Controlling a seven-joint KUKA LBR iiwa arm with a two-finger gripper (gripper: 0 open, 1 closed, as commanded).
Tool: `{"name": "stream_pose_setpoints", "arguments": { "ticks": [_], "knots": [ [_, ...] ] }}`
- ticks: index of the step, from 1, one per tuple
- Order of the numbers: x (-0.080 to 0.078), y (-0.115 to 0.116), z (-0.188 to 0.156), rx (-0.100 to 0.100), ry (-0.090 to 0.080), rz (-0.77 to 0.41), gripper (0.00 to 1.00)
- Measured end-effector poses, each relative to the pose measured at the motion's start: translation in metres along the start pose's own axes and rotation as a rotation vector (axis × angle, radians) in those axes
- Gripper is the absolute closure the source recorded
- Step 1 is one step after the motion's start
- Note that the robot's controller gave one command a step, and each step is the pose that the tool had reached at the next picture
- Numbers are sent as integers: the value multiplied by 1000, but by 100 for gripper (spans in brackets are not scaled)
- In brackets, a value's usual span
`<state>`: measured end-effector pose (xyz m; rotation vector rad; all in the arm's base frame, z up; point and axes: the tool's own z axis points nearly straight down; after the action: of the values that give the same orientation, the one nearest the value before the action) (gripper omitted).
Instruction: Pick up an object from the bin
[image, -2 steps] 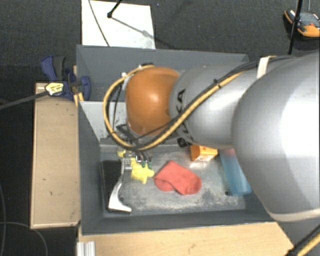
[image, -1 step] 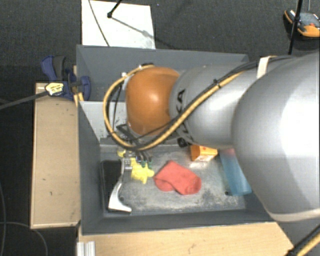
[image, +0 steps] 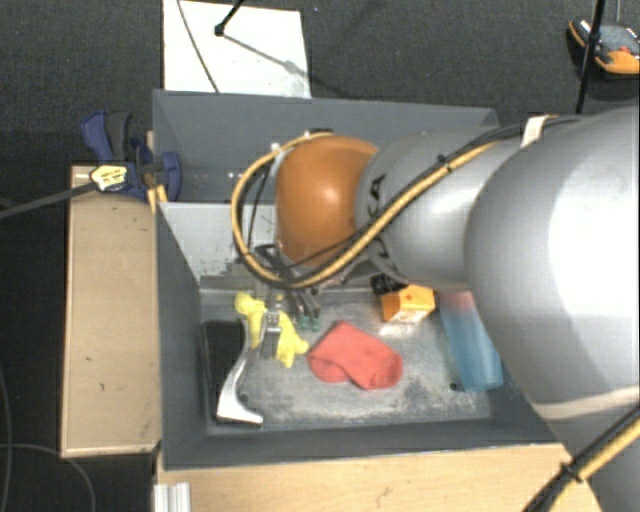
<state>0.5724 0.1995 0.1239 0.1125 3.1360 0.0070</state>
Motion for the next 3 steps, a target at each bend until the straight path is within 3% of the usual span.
{"name": "stream_pose_setpoints", "arguments": {
  "ticks": [1, 2, 3],
  "knots": [
    [2, -33, 6, 7, 9, 86, 0],
    [23, -52, 22, 3, -1, 3, 0],
    [27, -55, 28, 5, 5, -13, 0]
  ]
}}
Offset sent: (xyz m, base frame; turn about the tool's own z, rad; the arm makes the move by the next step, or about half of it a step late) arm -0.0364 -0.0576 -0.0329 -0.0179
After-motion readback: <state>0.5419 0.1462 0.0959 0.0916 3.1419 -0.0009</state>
